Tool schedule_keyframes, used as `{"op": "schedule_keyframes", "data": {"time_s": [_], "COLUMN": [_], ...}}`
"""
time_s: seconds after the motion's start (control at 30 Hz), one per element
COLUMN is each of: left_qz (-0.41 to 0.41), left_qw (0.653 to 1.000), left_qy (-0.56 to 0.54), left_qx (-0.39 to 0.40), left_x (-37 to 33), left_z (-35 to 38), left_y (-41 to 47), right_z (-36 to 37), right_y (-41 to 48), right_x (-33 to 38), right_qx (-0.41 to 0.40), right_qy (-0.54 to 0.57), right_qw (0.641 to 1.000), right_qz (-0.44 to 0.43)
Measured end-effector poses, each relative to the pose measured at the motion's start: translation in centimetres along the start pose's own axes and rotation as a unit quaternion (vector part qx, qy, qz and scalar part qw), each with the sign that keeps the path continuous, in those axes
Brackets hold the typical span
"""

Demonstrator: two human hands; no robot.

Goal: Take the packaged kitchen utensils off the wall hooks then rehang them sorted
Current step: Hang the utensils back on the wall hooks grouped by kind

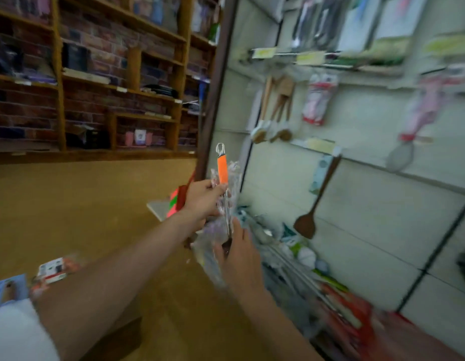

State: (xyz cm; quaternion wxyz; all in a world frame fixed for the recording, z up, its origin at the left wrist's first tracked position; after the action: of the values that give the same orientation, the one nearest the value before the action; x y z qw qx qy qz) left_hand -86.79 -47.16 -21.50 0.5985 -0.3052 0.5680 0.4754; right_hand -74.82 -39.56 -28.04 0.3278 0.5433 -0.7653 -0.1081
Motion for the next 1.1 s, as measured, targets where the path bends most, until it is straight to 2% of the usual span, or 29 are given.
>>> {"op": "schedule_keyframes", "data": {"time_s": [0.33,0.57,0.77,1.1], "left_qz": [0.024,0.041,0.043,0.105], "left_qw": [0.98,0.946,0.926,0.897], "left_qy": [-0.044,-0.07,-0.07,-0.039], "left_qx": [0.195,0.315,0.368,0.428], "left_x": [-6.4,-9.6,-11.2,-13.5], "left_z": [25.6,41.2,50.9,62.3], "left_y": [-9.7,-18.3,-24.5,-31.6], "right_z": [-21.2,-33.8,-42.3,-51.5], "right_y": [-4.4,-10.3,-14.9,-20.7], "right_x": [-14.6,-23.5,-28.9,-35.1], "right_qx": [-0.112,-0.194,-0.243,-0.312], "right_qy": [-0.032,-0.067,-0.096,-0.091], "right_qw": [0.986,0.964,0.944,0.914], "right_qz": [0.119,0.167,0.203,0.242]}}
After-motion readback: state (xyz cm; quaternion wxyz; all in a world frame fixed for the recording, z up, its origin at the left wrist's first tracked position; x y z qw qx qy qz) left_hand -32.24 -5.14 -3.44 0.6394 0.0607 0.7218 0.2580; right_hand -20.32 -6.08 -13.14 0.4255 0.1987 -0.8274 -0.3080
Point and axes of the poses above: each hand's wrist, its own y-axis towards the middle knuckle, its own z-axis out of the palm, x = y × z, the point moved 10 cm from there along y, towards the middle knuckle, and after that the axes turned 3 degrees about -y, right-handed, at the moved point
